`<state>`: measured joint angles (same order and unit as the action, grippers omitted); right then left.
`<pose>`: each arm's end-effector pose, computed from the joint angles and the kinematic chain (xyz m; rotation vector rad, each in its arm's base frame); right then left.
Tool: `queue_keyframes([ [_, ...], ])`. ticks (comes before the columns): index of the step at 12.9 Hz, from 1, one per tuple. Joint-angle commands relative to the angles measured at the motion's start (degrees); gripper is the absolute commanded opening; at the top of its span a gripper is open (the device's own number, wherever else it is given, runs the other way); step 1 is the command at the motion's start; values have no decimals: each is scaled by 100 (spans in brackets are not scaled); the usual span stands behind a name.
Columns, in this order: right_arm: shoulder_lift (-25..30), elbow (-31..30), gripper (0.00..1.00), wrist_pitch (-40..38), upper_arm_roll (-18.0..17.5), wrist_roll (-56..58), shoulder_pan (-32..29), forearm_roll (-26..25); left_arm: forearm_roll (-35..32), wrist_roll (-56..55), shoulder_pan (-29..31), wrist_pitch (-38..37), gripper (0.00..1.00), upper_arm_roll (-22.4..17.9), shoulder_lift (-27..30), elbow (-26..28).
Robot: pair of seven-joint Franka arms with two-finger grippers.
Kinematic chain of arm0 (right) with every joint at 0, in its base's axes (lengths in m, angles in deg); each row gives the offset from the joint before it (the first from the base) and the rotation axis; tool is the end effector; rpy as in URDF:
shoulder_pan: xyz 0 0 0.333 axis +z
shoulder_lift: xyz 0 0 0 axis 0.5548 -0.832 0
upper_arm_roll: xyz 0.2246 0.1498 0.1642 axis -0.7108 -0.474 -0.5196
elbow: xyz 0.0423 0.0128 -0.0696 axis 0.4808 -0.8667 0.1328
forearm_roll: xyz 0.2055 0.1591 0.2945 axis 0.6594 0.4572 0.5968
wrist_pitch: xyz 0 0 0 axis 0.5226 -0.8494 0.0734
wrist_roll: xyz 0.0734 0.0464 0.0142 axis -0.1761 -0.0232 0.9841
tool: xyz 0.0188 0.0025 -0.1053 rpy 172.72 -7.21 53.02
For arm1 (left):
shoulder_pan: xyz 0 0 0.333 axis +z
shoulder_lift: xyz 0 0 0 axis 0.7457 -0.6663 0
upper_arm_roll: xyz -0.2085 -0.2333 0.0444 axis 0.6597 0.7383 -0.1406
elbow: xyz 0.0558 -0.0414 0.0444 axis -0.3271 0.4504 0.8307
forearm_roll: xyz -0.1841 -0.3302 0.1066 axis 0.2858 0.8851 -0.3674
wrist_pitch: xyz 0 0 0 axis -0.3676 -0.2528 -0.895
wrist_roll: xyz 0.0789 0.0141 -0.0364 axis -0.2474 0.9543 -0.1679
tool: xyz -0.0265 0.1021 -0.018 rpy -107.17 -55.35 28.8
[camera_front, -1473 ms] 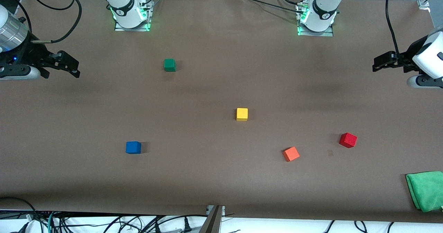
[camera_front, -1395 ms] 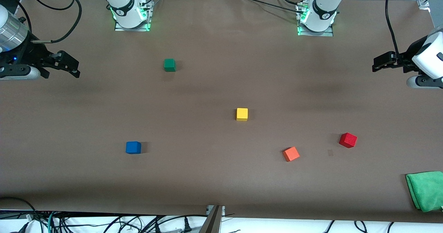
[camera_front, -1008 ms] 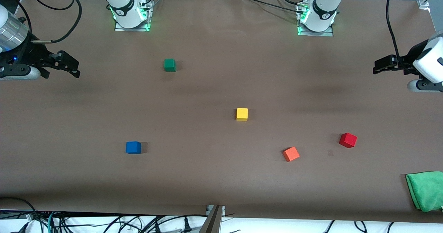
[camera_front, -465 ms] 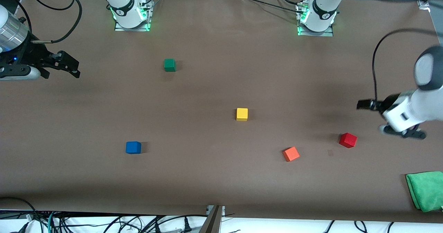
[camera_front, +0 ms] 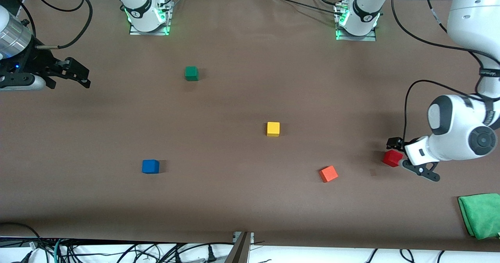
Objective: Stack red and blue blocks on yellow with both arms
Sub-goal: 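Reach the left gripper down to the red cube and grasp it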
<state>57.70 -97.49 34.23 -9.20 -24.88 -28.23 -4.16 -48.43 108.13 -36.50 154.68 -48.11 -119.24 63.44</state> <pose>0.5677 0.0571 0.6082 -3.1320 -0.0396 -0.1012 0.6870 0.0526 0.2548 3.0256 -0.6924 -0.1417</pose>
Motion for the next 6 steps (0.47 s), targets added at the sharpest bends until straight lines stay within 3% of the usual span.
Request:
queue_keyframes([
  [1,-50,130,100,-30,-53,-48,-55,6,-523,169,32,817,100,30,199,594],
  [6,-59,130,100,5,-53,-57,-55,6,-569,178,163,1592,100,30,-196,709],
])
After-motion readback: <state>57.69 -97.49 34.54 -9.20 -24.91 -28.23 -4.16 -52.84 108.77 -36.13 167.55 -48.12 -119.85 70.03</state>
